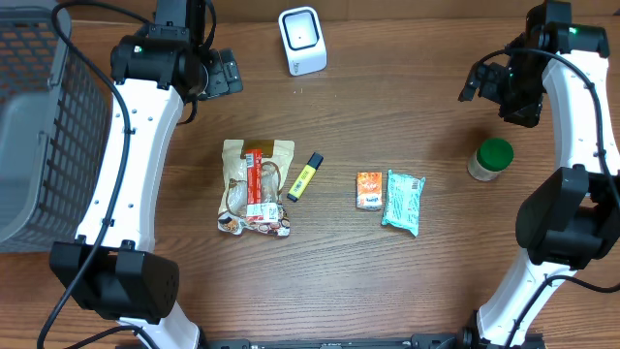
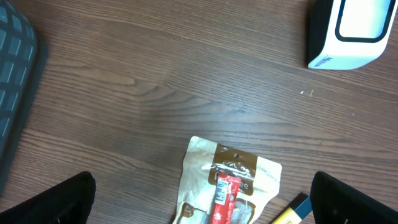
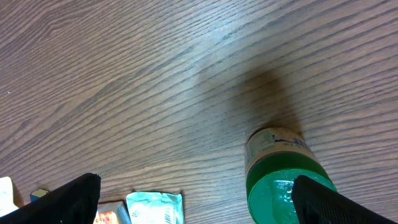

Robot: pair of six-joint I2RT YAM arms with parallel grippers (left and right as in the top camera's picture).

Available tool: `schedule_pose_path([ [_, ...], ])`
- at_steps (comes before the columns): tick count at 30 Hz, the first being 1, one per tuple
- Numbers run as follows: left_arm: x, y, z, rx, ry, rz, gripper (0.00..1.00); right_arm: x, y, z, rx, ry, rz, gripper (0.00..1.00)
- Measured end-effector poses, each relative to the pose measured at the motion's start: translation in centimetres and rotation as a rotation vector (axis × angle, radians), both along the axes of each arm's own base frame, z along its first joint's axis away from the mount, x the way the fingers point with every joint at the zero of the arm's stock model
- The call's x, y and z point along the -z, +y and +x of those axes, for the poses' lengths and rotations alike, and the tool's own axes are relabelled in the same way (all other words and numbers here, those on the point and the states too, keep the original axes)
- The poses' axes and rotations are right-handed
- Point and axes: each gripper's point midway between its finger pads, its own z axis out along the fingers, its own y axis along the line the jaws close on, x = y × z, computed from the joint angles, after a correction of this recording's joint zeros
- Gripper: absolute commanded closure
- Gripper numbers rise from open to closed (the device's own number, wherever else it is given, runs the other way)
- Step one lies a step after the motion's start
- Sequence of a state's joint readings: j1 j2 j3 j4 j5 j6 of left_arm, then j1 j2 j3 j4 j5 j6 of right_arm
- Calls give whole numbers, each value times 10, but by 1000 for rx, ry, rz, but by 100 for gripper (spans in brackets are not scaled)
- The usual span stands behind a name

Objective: Scan the item barcode

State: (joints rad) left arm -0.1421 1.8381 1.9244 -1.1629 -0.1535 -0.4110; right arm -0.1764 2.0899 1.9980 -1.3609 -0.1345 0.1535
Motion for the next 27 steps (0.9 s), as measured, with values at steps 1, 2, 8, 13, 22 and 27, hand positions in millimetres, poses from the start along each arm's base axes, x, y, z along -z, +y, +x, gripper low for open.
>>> schedule_pose_path([
  [1,0,0,0,0,0,0,0,0,0,0,-1,0,0,0],
  [2,0,0,0,0,0,0,0,0,0,0,0,-1,0,0],
  [8,0,0,0,0,0,0,0,-4,13,7,7,-33,78,0],
  [13,0,0,0,0,0,0,0,-7,36,-7,-18,15,213,89],
  [22,0,0,0,0,0,0,0,-17,73,-63,-138,212,364,96],
  [27,0,0,0,0,0,0,0,-29,113,-78,-281,212,363,87],
])
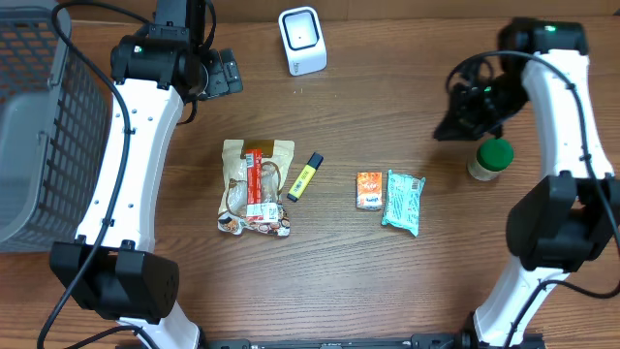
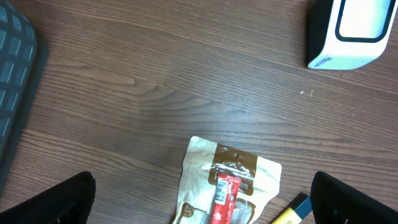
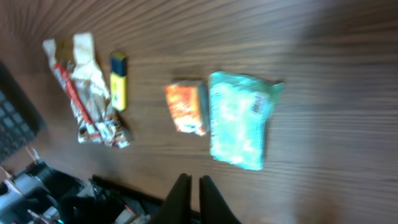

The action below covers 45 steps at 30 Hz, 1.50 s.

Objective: Scan the item barcode
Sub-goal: 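Move the right gripper left and grasp the small orange pack, then lift the orange pack with the right gripper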

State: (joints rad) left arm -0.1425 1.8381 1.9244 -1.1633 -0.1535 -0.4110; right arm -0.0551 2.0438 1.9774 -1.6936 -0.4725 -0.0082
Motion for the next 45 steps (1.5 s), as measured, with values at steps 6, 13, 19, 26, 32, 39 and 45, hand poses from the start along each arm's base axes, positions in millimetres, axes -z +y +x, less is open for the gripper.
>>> schedule_pose_path([
  [6,0,0,0,0,0,0,0,11,55,-34,-160,44,3,67],
  [13,0,0,0,0,0,0,0,70,90,-59,-242,99,-121,65],
  [19,0,0,0,0,0,0,0,98,86,-60,-206,92,-246,66],
  [26,0,0,0,0,0,0,0,123,79,-57,-161,71,-293,66],
  [32,0,0,0,0,0,0,0,151,79,-54,-142,27,-285,70],
  [39,0,0,0,0,0,0,0,157,86,-44,-131,-24,-254,73],
  [45,0,0,0,0,0,0,0,156,87,-43,-129,-28,-244,75],
])
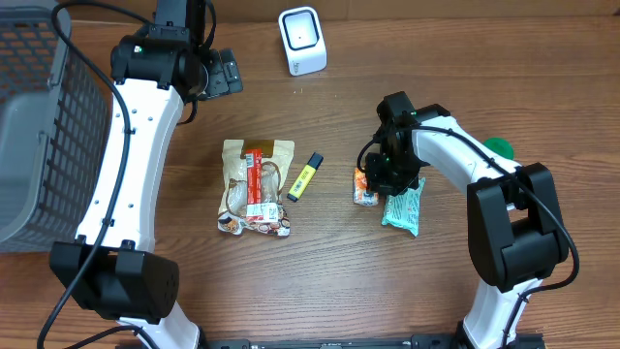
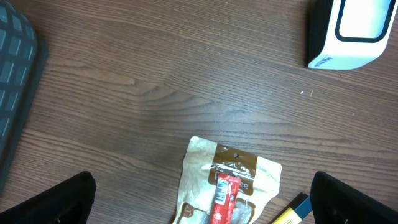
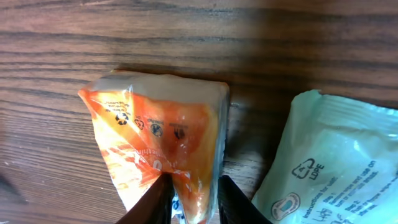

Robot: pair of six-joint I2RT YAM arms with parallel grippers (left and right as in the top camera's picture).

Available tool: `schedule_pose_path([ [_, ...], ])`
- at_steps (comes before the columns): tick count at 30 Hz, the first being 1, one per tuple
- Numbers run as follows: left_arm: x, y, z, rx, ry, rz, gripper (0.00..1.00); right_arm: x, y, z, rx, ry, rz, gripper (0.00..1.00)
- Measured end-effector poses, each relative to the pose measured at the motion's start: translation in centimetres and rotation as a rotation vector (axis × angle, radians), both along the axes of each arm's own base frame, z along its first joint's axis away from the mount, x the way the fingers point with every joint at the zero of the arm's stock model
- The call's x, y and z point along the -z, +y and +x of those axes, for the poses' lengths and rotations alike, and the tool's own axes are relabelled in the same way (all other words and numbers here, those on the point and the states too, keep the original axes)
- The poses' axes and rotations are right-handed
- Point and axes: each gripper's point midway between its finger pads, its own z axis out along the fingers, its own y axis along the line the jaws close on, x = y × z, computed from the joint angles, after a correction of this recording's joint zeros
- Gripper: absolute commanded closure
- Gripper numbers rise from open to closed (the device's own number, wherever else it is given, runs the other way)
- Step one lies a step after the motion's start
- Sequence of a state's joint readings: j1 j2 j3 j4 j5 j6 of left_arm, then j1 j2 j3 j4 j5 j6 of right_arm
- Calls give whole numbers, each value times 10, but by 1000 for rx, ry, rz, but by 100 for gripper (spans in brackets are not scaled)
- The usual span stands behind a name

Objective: Scan the item barcode
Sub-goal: 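Lift the orange pack with the right gripper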

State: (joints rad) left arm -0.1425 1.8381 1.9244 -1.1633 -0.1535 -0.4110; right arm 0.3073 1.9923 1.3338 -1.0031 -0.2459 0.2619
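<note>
A small orange packet (image 3: 158,146) lies at the table's middle right, also in the overhead view (image 1: 365,192). My right gripper (image 3: 193,198) is down on it. Its fingers (image 3: 160,200) pinch the packet's crumpled near end, so it is shut on the packet. The white barcode scanner (image 1: 302,40) stands at the far edge and shows in the left wrist view (image 2: 348,31). My left gripper (image 2: 202,202) hangs high at the back left, open and holding nothing.
A teal packet (image 3: 339,165) lies right beside the orange one. A tan snack bag (image 1: 254,184) and a yellow highlighter (image 1: 304,176) lie left of centre. A green-lidded jar (image 1: 500,146) peeks out behind the right arm. A grey basket (image 1: 39,116) fills the left edge.
My right gripper was up above the table just left of the jar with its fingers together. Now it is down at the orange packet with its fingers closed on it. The left arm is unchanged.
My right gripper first hung open at the far right above the green-lidded jar. Then it was left of the jar, fingers together, looking over the packets. Now it pinches the orange packet on the table. The left arm stayed still throughout.
</note>
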Motion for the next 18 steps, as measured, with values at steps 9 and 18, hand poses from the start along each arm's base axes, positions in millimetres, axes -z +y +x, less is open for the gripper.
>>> schedule_pose_path([
  [9,0,0,0,0,0,0,0,-5,3,6,13,-7,35,69],
  [18,0,0,0,0,0,0,0,-7,0,11,26,-16,43,68],
])
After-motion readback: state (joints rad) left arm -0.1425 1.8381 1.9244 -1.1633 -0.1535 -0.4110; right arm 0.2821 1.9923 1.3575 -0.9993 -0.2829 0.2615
